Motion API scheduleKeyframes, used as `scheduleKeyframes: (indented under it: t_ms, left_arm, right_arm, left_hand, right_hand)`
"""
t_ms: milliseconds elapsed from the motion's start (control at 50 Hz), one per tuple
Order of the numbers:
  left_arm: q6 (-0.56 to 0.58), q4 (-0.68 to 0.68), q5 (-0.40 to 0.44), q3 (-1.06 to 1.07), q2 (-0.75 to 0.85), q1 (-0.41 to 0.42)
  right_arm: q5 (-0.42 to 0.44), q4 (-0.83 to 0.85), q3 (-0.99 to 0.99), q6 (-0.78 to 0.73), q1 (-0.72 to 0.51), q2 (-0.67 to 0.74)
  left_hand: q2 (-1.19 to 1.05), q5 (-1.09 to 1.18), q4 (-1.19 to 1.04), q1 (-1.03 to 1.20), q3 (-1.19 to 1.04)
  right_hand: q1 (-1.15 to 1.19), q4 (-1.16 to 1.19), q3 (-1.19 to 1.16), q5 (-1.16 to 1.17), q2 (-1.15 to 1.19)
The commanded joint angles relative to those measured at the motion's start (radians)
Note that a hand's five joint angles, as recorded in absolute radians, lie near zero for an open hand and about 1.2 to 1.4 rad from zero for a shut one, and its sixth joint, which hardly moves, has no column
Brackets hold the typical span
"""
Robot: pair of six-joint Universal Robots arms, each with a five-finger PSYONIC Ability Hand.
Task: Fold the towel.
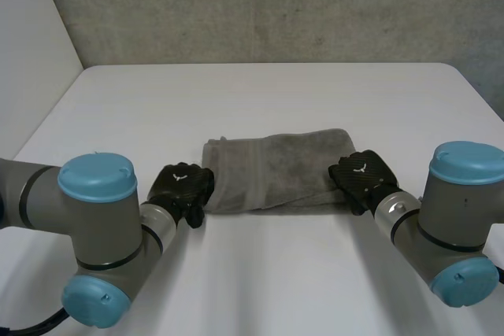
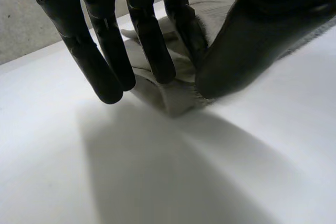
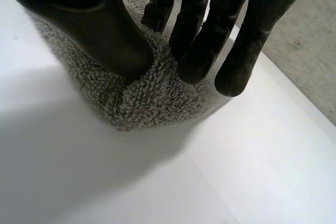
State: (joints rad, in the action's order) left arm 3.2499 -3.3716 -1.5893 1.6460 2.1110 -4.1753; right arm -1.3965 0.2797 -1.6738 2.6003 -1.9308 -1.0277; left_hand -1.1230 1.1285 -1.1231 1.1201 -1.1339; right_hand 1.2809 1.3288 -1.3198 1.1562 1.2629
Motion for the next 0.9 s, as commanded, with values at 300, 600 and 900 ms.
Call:
scheduleKeyframes:
  t_ms: [300, 600, 900]
  left_arm:
    - [-0.012, 0.012, 0.005, 0.049, -0.218, -0.057]
    - [-0.077, 0.012, -0.003, -0.124, -0.197, -0.048]
    - [-0.142, 0.017, -0.001, -0.290, 0.007, 0.075]
  right_arm:
    - [-0.015, -0.174, 0.112, -0.348, 0.047, -0.146]
    - [0.103, -0.174, 0.195, -0.390, -0.441, 0.011]
    - [0.088, -0.171, 0.134, 0.073, -0.140, -0.229]
  left_hand:
    - [0.871, -1.051, 0.871, -0.868, 0.882]
    - [0.854, -1.034, 0.854, -0.851, 0.865]
    - [0.848, -1.028, 0.848, -0.845, 0.859]
  right_hand:
    - [0.115, 0.067, -0.076, 0.066, 0.133]
    - [-0.566, -0.614, 0.605, -0.616, -0.548]
    - [-1.106, -1.154, 1.145, -1.156, -1.088]
